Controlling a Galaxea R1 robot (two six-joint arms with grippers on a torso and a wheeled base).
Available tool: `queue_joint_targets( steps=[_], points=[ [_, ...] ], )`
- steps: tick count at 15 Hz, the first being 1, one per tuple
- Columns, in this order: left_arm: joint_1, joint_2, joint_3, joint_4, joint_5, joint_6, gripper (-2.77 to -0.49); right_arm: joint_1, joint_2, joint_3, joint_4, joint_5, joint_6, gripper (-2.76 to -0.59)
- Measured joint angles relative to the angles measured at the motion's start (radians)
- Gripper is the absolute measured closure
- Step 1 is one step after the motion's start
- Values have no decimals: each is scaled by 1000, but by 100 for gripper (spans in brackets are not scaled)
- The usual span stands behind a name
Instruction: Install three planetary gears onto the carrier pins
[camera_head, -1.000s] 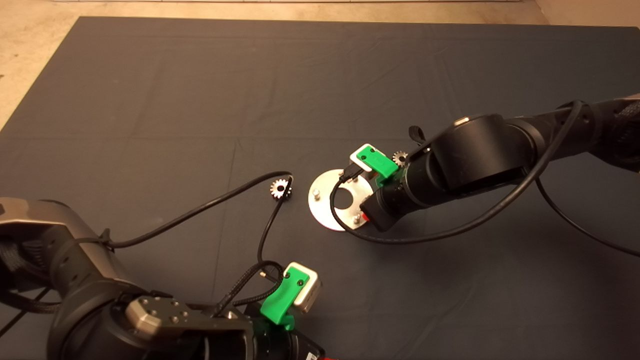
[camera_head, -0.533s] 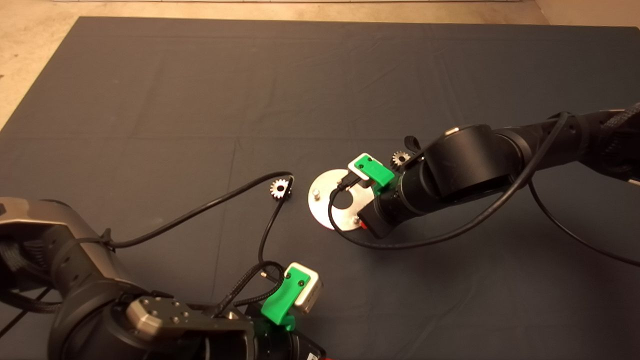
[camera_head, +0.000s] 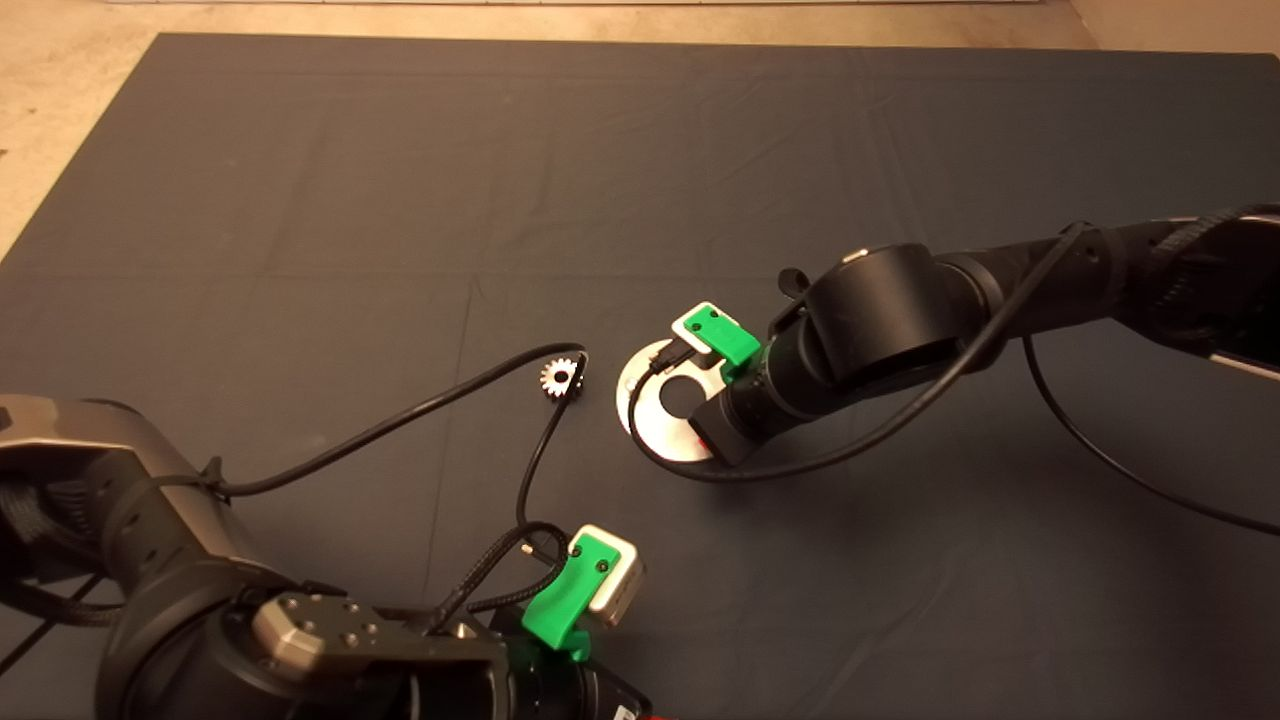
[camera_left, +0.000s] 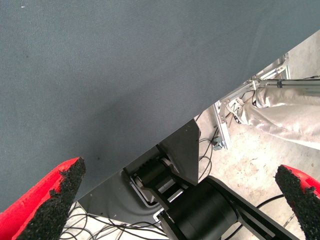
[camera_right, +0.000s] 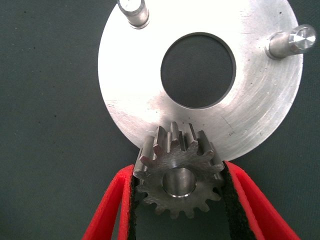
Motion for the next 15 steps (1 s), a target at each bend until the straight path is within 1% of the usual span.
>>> queue_joint_targets(
  steps=[5,11,13,15],
  points=[
    [0,0,0,0,0,0,-275,-4,5,-17,0,0,0,-94],
    [0,0,0,0,0,0,-275,-4,4,-18,0,0,0,-95],
    [0,0,0,0,0,0,-275,-13,0,-15,0,0,0,-94],
    [0,0,0,0,0,0,-275,-19,-1,2,-1,-1,0,-94]
  ],
)
